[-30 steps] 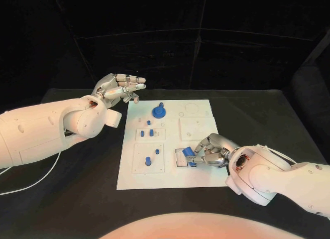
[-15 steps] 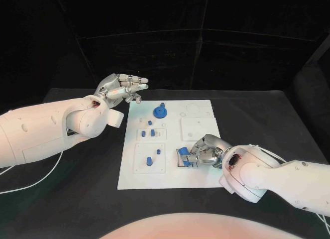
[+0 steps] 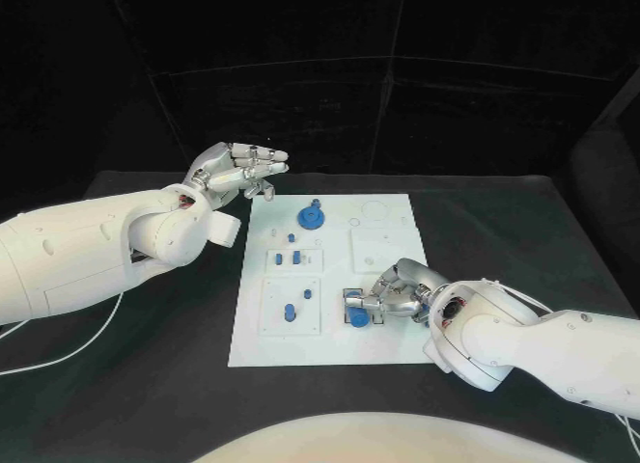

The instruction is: Assemble the parts on the task board

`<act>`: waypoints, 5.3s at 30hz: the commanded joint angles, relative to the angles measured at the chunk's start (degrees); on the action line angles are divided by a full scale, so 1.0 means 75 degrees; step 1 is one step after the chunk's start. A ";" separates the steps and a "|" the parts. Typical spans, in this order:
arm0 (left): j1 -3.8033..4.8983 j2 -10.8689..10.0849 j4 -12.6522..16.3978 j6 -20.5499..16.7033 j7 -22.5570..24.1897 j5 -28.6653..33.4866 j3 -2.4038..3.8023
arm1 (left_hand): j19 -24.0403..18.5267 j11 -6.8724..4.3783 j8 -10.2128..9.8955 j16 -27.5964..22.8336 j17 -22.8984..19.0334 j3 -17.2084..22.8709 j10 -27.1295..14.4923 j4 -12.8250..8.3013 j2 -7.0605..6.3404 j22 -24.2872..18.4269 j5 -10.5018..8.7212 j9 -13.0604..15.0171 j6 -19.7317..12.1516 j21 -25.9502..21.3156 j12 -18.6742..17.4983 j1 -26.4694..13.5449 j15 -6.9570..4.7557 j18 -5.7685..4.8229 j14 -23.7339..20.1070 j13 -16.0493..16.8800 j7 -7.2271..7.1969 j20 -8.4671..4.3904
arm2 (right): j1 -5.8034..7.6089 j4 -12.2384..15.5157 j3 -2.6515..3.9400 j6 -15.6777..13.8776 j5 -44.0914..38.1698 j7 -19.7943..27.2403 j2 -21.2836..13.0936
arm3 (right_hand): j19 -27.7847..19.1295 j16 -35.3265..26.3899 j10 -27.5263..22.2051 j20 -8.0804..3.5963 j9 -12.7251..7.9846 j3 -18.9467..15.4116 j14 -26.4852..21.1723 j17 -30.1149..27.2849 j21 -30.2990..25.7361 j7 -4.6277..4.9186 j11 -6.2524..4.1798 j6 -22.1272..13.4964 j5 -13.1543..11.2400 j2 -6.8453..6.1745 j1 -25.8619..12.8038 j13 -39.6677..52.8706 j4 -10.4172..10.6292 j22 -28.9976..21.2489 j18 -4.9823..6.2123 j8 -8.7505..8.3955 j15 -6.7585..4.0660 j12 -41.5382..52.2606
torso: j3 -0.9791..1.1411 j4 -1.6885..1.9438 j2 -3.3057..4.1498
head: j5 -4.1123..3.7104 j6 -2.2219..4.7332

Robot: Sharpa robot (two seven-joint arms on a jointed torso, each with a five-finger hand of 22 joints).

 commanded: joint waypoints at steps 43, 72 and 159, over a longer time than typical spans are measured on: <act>0.0010 -0.0053 0.0022 0.0056 0.0026 0.0018 0.0005 | -0.0048 0.0008 0.0052 -0.0027 -0.0015 -0.0028 -0.0060 -0.0027 0.0058 -0.0019 0.0019 -0.0008 -0.0008 -0.0038 0.0081 -0.0047 -0.0001 0.0104 -0.0054 -0.0002 -0.0003 0.0007 | 0.0011 0.0115 0.0004 0.0408 -0.1429 0.0058 -0.0120 | 0.0048 0.0003 0.0029 -0.0055 0.0259 0.0624 0.0477 0.0275 0.0014 -0.0116 -0.0111 0.0055 0.0514 0.0639 0.2418 0.0205 -0.1128 0.0486 -0.0040 0.0346 -0.0082 -0.0060 | 0.0001 -0.0007 -0.0001 | -0.0031 -0.0012; 0.0010 -0.0082 0.0026 0.0045 0.0032 0.0018 0.0005 | -0.0046 0.0009 0.0058 -0.0028 -0.0027 -0.0028 -0.0069 -0.0035 0.0062 -0.0021 0.0020 -0.0009 -0.0014 -0.0042 0.0092 -0.0045 -0.0002 0.0105 -0.0058 -0.0004 -0.0002 0.0005 | 0.0013 0.0457 0.0005 -0.0186 -0.1248 0.1051 -0.0794 | 0.0053 -0.0005 0.0033 -0.0024 0.0123 0.0463 0.0478 0.0291 0.0024 0.0029 -0.0009 -0.0307 0.0973 0.0772 0.2331 0.0233 -0.1122 0.0509 -0.0047 0.0058 -0.0017 -0.0092 | 0.0000 -0.0008 -0.0016 | -0.0101 0.0014; -0.0018 -0.0107 0.0011 0.0116 0.0013 0.0018 -0.0004 | -0.0044 0.0009 0.0069 -0.0021 -0.0027 -0.0036 -0.0078 -0.0039 0.0064 -0.0025 0.0019 -0.0010 -0.0020 -0.0049 0.0110 -0.0055 -0.0002 0.0104 -0.0058 -0.0007 -0.0001 0.0005 | -0.0237 0.0109 -0.0008 0.2147 -0.3501 -0.0597 -0.1278 | 0.0171 0.0180 0.0116 0.0085 -0.0433 0.1020 0.0536 0.0647 0.0172 0.0139 0.0074 0.0417 0.1710 0.1523 0.3218 0.0558 -0.1793 0.0785 -0.0100 -0.1658 0.0073 -0.0011 | 0.0006 -0.0019 -0.0009 | -0.0505 0.0026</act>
